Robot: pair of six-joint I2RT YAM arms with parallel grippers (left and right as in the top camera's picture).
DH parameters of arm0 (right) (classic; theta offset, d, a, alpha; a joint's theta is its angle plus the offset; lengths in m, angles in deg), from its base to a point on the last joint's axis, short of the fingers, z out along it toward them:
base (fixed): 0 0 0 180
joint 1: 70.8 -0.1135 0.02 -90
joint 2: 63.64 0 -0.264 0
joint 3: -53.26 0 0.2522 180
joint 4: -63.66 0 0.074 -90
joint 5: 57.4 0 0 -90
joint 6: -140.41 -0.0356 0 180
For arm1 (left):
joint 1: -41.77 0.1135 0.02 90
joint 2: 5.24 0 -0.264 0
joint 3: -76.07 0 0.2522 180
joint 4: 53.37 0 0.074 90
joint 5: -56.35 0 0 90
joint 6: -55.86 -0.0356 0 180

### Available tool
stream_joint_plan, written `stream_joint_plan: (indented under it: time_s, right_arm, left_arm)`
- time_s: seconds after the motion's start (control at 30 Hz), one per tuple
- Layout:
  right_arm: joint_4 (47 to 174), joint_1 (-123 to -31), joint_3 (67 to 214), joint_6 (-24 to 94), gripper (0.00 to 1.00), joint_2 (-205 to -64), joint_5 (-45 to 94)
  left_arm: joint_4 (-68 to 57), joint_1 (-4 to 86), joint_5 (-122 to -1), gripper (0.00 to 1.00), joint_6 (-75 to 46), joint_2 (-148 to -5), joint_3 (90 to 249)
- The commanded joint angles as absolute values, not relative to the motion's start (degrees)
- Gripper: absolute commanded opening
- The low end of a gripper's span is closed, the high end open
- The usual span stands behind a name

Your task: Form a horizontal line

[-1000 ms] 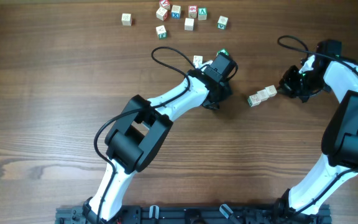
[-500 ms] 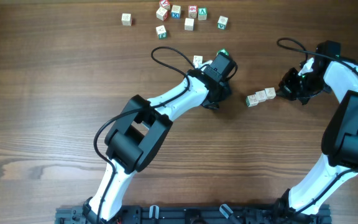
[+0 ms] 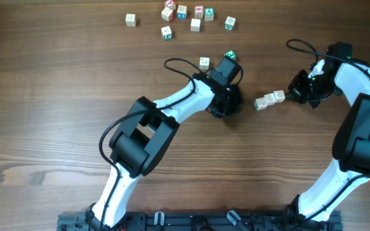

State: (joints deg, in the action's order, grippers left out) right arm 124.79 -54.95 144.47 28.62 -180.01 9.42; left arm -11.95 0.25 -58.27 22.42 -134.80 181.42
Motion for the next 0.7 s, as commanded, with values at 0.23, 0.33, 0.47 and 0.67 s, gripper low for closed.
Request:
stream_joint_plan:
  time_s: [0.23,0.33,0.47,0.67]
  right_arm:
    - [125.0,-55.3,145.3,29.2,0.05,-179.8,8.1]
    - [125.0,-55.5,145.3,29.2,0.05,-179.8,8.1]
    - [125.0,-55.6,145.3,29.2,0.04,-179.8,8.1]
    - [125.0,-55.6,145.3,29.2,0.04,-179.8,8.1]
  left_arm:
    - [-18.5,-1.5,-61.7,0.04,23.4,-136.3,180.7]
    - [-20.0,-1.5,-60.7,0.04,23.4,-136.3,180.7]
    - [-21.8,-1.6,-59.2,0.04,23.4,-136.3,180.7]
    - [-22.0,-2.3,-53.6,0.06,23.4,-136.3,180.7]
